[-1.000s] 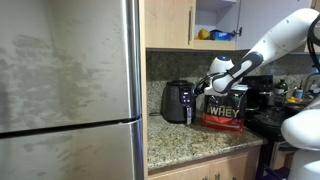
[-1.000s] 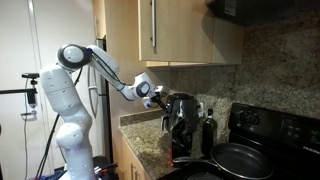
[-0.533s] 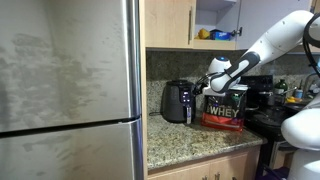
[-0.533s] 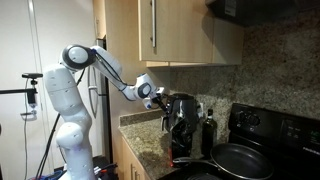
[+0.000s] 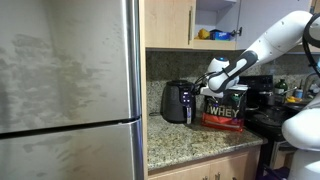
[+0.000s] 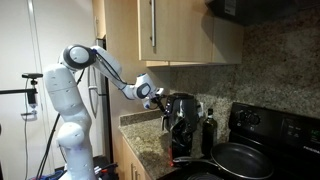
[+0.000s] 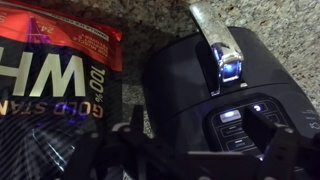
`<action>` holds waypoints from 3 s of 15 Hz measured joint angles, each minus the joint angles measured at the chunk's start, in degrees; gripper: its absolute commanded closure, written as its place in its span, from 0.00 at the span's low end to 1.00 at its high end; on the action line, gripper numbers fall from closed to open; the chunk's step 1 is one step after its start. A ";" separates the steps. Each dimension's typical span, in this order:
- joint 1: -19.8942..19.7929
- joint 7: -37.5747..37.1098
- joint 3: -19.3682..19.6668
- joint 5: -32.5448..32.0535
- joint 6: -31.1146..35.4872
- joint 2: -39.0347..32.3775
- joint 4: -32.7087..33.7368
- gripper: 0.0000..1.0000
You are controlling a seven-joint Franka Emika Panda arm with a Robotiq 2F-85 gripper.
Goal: Pull the food basket out of the air fryer
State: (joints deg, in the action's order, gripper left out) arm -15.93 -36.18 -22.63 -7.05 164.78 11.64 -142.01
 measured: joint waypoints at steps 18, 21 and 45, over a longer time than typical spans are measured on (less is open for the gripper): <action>7.48 -4.19 6.81 -2.12 -7.99 0.17 0.68 0.00; 8.88 -5.67 7.92 -2.03 -6.20 0.05 0.65 0.00; 14.63 -3.99 13.95 8.55 -11.47 -0.70 4.16 0.00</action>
State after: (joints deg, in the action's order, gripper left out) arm -1.29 -40.17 -8.69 1.50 153.31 10.94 -137.85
